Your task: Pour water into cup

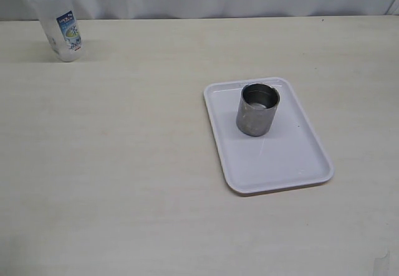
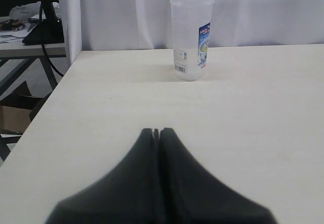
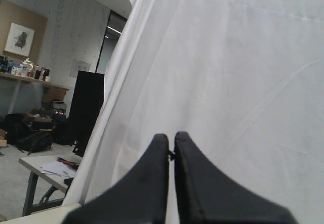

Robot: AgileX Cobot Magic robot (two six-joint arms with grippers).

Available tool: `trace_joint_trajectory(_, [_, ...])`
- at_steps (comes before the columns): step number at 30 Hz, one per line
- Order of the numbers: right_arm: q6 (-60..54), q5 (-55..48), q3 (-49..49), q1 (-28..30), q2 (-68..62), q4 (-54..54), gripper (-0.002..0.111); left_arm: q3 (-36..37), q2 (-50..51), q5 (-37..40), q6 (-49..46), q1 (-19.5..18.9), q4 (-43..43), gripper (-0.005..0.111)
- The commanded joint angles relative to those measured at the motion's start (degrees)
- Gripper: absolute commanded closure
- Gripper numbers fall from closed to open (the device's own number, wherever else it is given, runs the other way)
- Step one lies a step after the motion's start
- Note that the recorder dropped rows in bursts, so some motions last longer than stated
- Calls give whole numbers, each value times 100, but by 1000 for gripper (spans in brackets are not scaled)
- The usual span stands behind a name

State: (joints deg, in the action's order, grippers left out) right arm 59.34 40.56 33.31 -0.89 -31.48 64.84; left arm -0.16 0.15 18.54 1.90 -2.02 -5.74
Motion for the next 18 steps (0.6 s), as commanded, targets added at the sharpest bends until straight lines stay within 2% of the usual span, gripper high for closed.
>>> trace_joint_trajectory(1, [-400,-20,-51,13,32,-260,104,16,-15,-64,-10,18,47,107])
trace_joint_trajectory(5, [-1439,338,-345,13,32,-1601,104,16,-15,-64,-10,18,47,107])
trace_joint_trajectory(10, [-2973,1281,-1153,13,99,-3232,104,16,-15,-64,-10,18,47,107])
trace_joint_trajectory(18, [-4106,1298,-2465,13,1003,-5317,104,16,-15,-64,-10,18,47,107])
